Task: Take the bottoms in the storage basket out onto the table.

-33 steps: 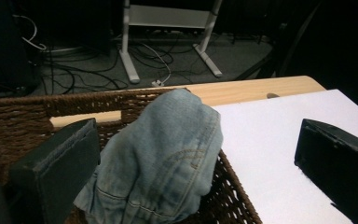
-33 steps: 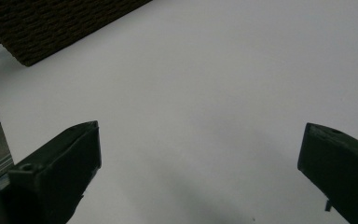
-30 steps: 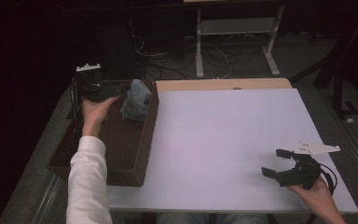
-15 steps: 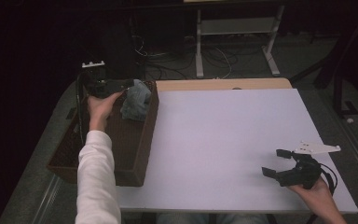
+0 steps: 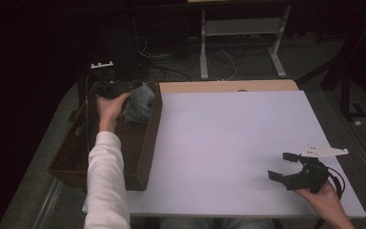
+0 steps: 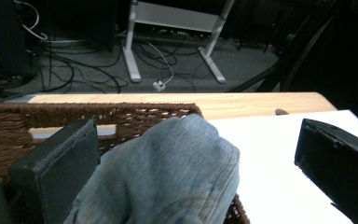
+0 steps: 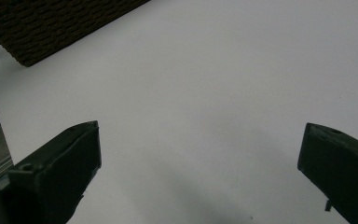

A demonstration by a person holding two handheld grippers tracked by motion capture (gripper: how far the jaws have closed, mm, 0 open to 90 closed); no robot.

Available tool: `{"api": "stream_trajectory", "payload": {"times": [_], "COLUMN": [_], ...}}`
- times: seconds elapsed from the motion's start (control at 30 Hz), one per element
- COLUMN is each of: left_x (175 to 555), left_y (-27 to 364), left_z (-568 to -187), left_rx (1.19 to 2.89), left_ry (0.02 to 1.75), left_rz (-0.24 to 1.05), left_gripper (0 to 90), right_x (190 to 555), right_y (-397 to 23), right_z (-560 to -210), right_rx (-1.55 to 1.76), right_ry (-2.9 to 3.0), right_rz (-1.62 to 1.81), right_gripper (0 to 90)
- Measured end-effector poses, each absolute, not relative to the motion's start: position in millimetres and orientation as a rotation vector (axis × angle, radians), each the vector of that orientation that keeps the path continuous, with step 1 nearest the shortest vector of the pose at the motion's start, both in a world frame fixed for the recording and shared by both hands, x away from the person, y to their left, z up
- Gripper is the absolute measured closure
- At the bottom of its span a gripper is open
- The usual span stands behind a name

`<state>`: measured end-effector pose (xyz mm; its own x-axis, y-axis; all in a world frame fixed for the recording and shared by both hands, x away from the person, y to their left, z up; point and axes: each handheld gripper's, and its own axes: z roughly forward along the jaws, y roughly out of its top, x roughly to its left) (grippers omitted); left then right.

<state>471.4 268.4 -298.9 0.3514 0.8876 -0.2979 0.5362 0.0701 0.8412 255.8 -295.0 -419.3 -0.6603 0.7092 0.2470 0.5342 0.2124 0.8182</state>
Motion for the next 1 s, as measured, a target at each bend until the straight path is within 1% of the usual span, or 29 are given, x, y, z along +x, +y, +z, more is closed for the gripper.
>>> {"api": "stream_trajectory", "payload": {"times": [0.23,1.0], "left_x": [476.4,491.2], "left_y": [264.1,254.2], "left_z": [-304.5,-335.0], "left_rx": [1.576,1.666], "left_ry": [1.326,1.372], "left_rz": [0.417,0.415], "left_gripper": [0.0,0.0], "right_x": [255.7,255.4], "right_y": [-295.0,-294.4], "right_z": [-419.4,-420.0], "right_rx": [1.195,1.190], "right_ry": [2.297,2.306], "right_rz": [1.433,1.428], "right_gripper": [0.0,0.0]}}
